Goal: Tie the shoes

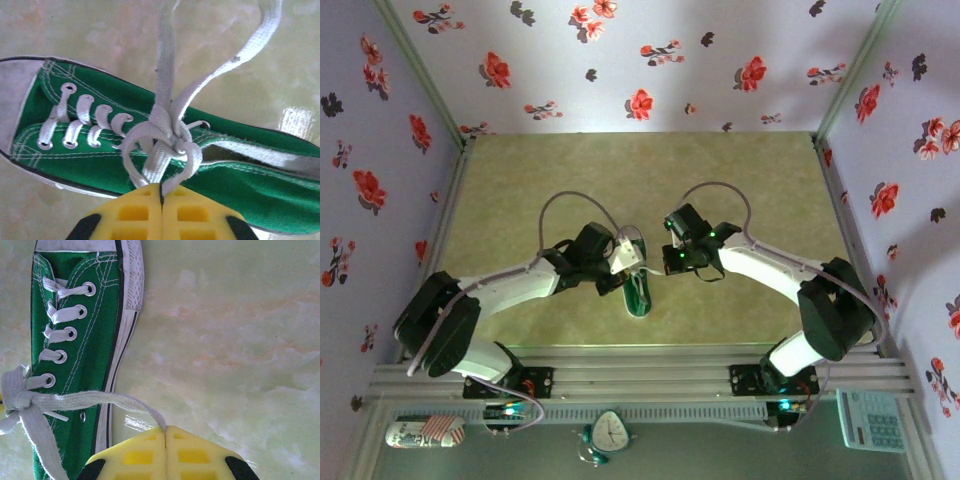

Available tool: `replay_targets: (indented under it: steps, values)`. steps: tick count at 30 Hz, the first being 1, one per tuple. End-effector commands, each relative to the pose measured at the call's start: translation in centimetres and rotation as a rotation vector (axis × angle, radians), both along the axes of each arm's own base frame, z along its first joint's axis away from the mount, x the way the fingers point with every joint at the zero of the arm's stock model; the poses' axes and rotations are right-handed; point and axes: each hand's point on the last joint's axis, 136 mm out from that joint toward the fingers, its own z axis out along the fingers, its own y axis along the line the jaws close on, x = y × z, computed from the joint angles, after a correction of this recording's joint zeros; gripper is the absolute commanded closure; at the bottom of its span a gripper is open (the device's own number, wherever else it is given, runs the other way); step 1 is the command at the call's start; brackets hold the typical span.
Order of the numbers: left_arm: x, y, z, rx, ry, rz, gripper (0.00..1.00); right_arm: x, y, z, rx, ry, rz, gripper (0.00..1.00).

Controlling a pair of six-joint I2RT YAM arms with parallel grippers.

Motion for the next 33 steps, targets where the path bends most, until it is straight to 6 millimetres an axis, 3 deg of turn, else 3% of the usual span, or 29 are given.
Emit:
replay_targets:
  steps: [1, 11, 19, 33]
  values:
    - [0.5, 0.8, 1.2, -0.009, -0.037, 0.048, 1.0, 0.3, 0.0, 0.3, 0.002, -0.015, 0.01, 1.0]
    - [2.1, 2.7, 1.3, -0.097, 0.004, 0.214, 1.0, 0.6, -0.8, 1.0, -0.022, -0.054, -0.015, 1.0]
    - [2.7, 2.9, 1.0, -0.092, 0.024, 0.242, 1.0, 1.4, 0.2, 2.9, 0.037, -0.102, -0.012, 1.0]
    - [2.9, 3.2, 0.5, -0.092, 0.057, 0.269, 1.0, 1.3, -3.2, 1.3, -0.149, -0.089, -0.068, 1.0]
